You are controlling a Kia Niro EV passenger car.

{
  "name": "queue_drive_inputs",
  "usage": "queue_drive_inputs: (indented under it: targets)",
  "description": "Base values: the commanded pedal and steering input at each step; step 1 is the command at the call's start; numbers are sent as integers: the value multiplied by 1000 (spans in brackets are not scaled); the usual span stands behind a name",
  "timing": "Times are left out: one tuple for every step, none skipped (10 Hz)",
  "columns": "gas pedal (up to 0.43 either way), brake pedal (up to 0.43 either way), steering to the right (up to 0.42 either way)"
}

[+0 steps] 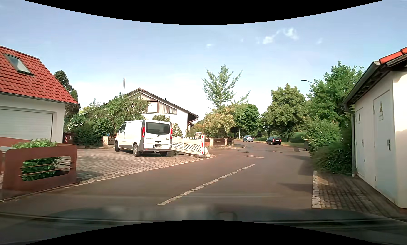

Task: Follow the waypoints while adhering to traffic rules and regulations

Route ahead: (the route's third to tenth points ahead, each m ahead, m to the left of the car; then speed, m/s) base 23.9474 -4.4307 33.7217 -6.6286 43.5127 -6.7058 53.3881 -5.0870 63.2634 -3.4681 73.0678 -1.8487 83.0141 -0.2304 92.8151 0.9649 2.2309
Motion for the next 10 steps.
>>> queue_drive_inputs:
  targets:
    - [28,0,159]
    - [28,0,162]
    - [28,0,163]
    - [28,0,165]
    - [28,0,167]
    - [28,0,167]
    - [28,0,168]
    - [28,0,169]
    - [28,0,173]
    - [28,0,176]
